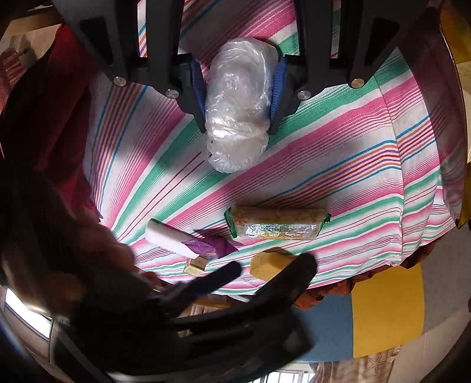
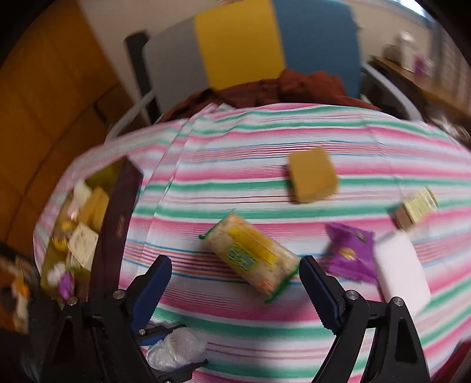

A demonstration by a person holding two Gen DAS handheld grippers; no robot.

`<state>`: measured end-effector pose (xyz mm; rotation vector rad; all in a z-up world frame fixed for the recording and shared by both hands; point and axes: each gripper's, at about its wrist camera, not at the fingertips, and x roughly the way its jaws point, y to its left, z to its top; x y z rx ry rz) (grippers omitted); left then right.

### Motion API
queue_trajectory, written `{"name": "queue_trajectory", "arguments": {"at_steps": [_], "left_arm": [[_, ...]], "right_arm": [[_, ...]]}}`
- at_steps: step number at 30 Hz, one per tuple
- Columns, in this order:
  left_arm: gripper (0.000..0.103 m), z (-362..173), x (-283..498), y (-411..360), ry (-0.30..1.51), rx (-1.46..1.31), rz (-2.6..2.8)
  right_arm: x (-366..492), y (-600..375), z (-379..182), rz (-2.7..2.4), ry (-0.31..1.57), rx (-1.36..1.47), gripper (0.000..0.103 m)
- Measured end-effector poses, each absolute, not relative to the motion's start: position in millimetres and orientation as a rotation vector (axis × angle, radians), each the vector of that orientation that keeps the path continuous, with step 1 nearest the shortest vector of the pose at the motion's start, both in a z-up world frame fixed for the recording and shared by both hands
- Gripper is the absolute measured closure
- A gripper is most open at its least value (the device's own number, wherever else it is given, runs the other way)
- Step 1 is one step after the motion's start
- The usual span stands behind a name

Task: Organize objects
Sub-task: 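Grasp the green-edged WEIDAN cracker packet with the right gripper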

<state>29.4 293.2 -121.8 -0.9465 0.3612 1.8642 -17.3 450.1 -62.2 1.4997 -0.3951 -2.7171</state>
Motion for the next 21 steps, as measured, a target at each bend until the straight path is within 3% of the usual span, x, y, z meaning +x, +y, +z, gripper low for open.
{"name": "queue_trajectory", "arguments": {"at_steps": [8,13,15,17,21], "left_arm": [[0.065,-122.3,25.9,288.8,0.323,-0.948,1.850],[0.065,-122.2,26.2,289.8,0.335,-0.945,1.856],[0.065,-122.0,26.4,290.0,0.339,-0.944,1.859],[0.065,-122.0,26.5,289.4,0.338,-0.941,1.861],[0.064,-122.4,29.1,297.4,0.360,-0.934,1.870]], "right_arm": [[-73.5,436.4,-106.0,-2.485,-0.091,1.750,0.014],[-77.6,443.1,-125.7,-2.435,-0.065,1.807,0.017],[-70.9,444.9,-122.2,-2.468,-0.039,1.798,0.043],[-62.3,448.5,-119.2,-2.473,-0.091,1.787,0.054],[-47.7,448.7,-119.6,-2.514,-0.142,1.747,0.054]]}}
